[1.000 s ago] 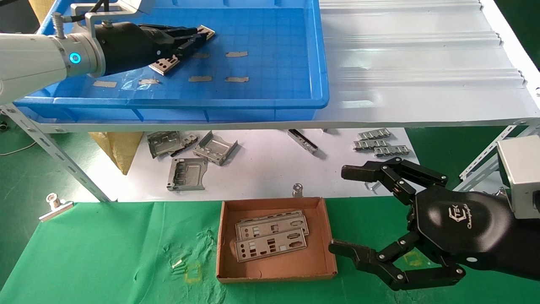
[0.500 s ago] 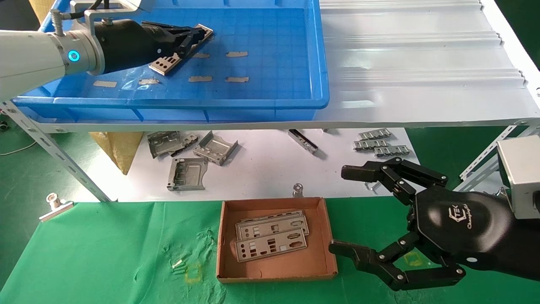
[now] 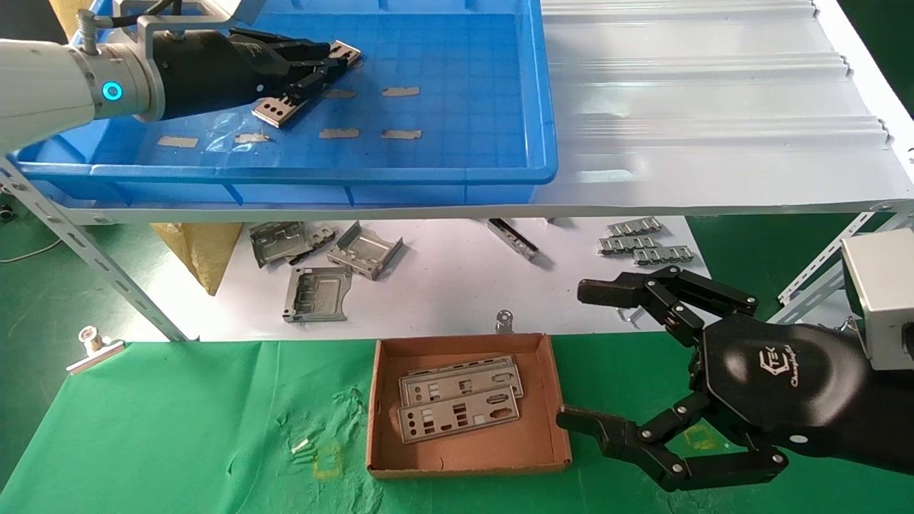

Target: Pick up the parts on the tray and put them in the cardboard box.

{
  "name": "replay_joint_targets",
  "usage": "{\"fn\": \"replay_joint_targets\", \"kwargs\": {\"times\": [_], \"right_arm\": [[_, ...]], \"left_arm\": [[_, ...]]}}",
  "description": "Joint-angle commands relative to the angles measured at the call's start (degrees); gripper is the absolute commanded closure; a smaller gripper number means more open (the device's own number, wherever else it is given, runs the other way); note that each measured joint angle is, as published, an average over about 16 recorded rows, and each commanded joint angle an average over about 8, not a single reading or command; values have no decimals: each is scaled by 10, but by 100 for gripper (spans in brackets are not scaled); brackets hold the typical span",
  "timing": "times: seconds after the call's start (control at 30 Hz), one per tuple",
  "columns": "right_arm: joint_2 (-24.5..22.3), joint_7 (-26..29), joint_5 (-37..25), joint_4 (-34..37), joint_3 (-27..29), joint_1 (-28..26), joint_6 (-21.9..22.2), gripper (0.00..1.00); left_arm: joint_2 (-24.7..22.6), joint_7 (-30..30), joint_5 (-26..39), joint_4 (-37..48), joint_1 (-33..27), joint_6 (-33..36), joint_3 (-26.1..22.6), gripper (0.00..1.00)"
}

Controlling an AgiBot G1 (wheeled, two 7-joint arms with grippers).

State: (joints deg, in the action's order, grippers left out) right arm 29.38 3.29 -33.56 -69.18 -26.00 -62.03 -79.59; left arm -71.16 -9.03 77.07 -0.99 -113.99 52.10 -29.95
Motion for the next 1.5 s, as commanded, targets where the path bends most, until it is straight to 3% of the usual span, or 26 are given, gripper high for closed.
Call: {"fn": "replay_joint_targets", "kwargs": {"times": [0.03,0.4,0.43,0.5,0.67,0.73,1.5], "right_arm": [[0,0,0,0,0,0,0,0],[0,0,0,0,0,0,0,0],[0,0,0,0,0,0,0,0],[0,0,0,0,0,0,0,0],[0,0,0,0,0,0,0,0],[0,0,0,0,0,0,0,0],[0,0,0,0,0,0,0,0]], "left_arm": [[0,-2,0,1,-1,-2,0,0],[-2,-2,-6,9,0,-10,4,0],[-2,0,-6,10,0,-12,4,3],[-2,5,-8,13,0,-16,6,23],[-4,19,-13,19,2,-28,9,85],[-5,24,-14,21,2,-31,9,99],[-5,45,-6,13,6,-24,4,100]]}}
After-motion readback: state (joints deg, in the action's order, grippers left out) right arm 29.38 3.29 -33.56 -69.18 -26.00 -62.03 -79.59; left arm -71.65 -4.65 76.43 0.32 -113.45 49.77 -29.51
